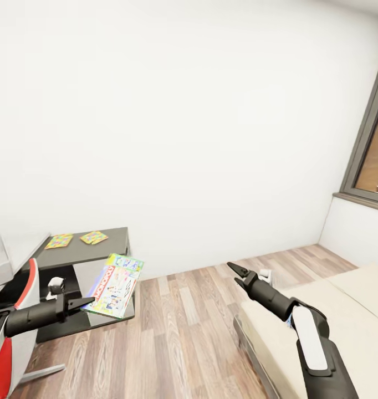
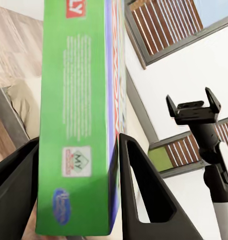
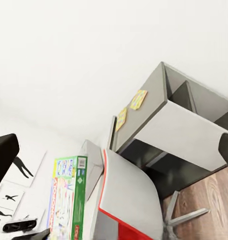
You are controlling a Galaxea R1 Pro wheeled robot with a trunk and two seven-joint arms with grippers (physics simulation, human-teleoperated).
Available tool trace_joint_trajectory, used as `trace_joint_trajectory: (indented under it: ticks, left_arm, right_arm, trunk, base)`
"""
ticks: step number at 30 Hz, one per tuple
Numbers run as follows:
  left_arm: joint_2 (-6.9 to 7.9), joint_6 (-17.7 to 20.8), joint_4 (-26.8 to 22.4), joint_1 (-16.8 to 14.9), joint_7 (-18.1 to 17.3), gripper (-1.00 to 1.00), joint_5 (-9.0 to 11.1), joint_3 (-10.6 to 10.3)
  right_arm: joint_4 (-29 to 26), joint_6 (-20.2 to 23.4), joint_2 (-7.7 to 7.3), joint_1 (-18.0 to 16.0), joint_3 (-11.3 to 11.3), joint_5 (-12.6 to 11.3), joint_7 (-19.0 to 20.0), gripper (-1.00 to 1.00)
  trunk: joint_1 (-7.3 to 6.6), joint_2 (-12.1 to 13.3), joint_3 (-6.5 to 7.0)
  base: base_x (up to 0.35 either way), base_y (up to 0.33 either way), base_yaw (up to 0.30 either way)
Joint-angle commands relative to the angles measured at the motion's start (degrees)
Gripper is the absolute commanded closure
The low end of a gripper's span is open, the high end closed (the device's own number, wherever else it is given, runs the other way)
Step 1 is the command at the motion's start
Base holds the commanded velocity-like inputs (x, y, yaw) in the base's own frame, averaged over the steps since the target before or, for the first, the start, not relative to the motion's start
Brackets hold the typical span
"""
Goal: Put all the toys in the child's room - the three board games (two on the bed and one on the table), the two jigsaw puzzles on the table, and the tennis ball on the table - inside the toy box on the table in the child's room.
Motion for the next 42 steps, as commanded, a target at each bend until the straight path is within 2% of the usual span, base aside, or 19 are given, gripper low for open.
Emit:
trace_joint_trajectory:
  ticks: [1, 9, 15, 19, 22, 31, 34, 37, 39, 42]
  left_arm:
    - [-0.03, 0.6, 0.0, 0.0, -0.4, 1.00, -0.2, 0.1]
    - [-0.03, 0.3, 0.1, 0.0, -0.4, 1.00, -0.2, 0.2]
    - [-0.04, 0.2, 0.2, 0.0, -0.4, 1.00, -0.2, 0.1]
    - [-0.04, 0.1, 0.2, 0.0, -0.4, 1.00, -0.2, 0.1]
    - [-0.04, 0.1, 0.2, 0.0, -0.4, 1.00, -0.2, 0.1]
    - [-0.04, 0.1, 0.3, 0.0, -0.4, 1.00, -0.3, 0.1]
    - [-0.04, 0.1, 0.3, 0.0, -0.4, 1.00, -0.3, 0.1]
    - [-0.04, 0.2, 0.3, 0.0, -0.4, 1.00, -0.3, 0.1]
    - [-0.04, 0.2, 0.3, 0.0, -0.4, 1.00, -0.3, 0.1]
    - [-0.04, 0.2, 0.3, 0.0, -0.4, 1.00, -0.3, 0.1]
  right_arm:
    - [0.0, 0.4, 0.06, 0.0, 0.1, 0.2, 0.3, -1.00]
    - [0.1, -3.7, -0.02, 0.0, 0.8, -0.1, 0.3, -1.00]
    - [0.2, -3.9, 0.01, 0.0, 1.0, -0.1, 0.1, -1.00]
    - [0.2, -4.1, -0.06, 0.0, 3.6, 0.1, -0.3, -1.00]
    - [0.2, -4.3, -0.04, 0.0, 4.6, 0.1, -0.4, -1.00]
    - [0.0, -3.9, -0.62, -0.1, 4.8, 0.2, -0.9, -1.00]
    - [-0.1, -2.3, -0.74, 0.0, 5.5, 0.1, -4.6, -1.00]
    - [-0.1, 0.9, -0.71, -0.3, 7.5, 0.1, -12.7, -1.00]
    - [0.0, 1.9, -0.70, -0.4, 8.1, -0.2, -18.6, -1.00]
    - [0.1, 2.4, -0.76, -0.5, 8.1, -0.7, -22.9, -1.00]
  trunk:
    - [0.02, 0.0, 0.03]
    - [0.02, 0.0, 0.40]
    - [0.02, 0.0, 0.45]
    - [0.02, 0.0, 0.45]
    - [0.02, 0.0, 0.45]
    - [0.02, 0.0, 0.45]
    - [0.02, 0.0, 0.45]
    - [0.02, 0.0, 0.45]
    - [0.02, 0.0, 0.45]
    - [0.02, 0.0, 0.45]
  base:
    - [0.000, 0.000, 0.243]
    - [0.113, 0.000, 0.236]
    - [0.307, 0.000, 0.054]
    - [0.320, 0.000, 0.005]
    - [0.321, 0.000, 0.001]
    - [0.321, 0.000, 0.000]
    - [0.321, 0.000, 0.000]
    - [0.321, 0.000, 0.000]
    - [0.321, 0.000, 0.000]
    - [0.321, 0.000, 0.000]
